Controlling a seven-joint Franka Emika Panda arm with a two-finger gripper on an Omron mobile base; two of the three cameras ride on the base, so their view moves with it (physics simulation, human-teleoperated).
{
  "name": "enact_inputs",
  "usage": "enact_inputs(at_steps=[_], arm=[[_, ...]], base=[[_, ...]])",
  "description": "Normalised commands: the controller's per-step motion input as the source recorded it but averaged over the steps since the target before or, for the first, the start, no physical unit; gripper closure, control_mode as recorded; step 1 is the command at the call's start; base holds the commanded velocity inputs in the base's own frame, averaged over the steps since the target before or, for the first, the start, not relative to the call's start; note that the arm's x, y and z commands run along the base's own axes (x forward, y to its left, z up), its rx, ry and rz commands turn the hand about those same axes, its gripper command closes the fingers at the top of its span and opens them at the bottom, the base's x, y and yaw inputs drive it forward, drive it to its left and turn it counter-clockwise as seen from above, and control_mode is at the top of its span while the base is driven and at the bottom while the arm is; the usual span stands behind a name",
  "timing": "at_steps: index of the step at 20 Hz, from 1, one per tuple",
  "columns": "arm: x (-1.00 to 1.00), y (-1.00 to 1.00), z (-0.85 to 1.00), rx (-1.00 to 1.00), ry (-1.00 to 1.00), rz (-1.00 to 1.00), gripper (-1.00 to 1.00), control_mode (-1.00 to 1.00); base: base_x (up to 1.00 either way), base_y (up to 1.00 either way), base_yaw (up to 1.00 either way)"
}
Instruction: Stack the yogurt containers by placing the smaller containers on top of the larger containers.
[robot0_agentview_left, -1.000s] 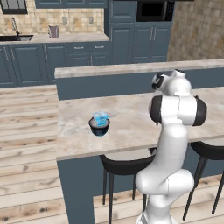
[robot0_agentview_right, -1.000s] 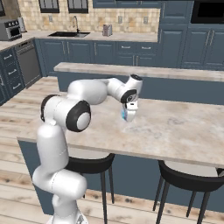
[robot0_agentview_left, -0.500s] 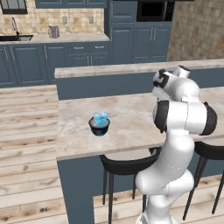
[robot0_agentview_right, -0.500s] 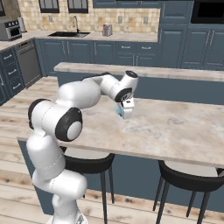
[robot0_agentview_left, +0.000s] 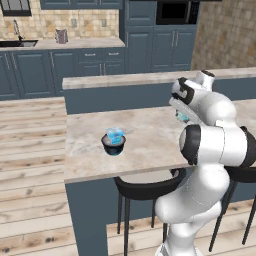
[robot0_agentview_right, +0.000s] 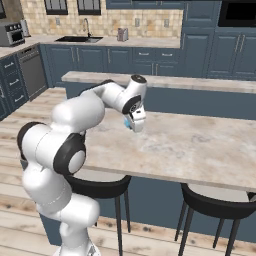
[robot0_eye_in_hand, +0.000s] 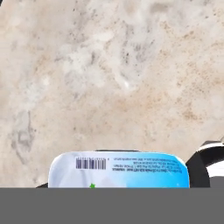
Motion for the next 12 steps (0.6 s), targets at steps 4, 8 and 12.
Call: enact_inputs(at_steps=[4, 8, 12], arm=[[-0.2, 0.32, 0.32, -0.1, 0.0, 0.19, 1.0, -1.0], [-0.2, 0.33, 0.28, -0.1, 0.0, 0.21, 1.0, -1.0], [-0.16, 0.3, 0.26, -0.05, 0.0, 0.26, 1.0, -1.0]], base=[[0.0, 0.0, 0.0], [0.0, 0.0, 0.0], [0.0, 0.0, 0.0]])
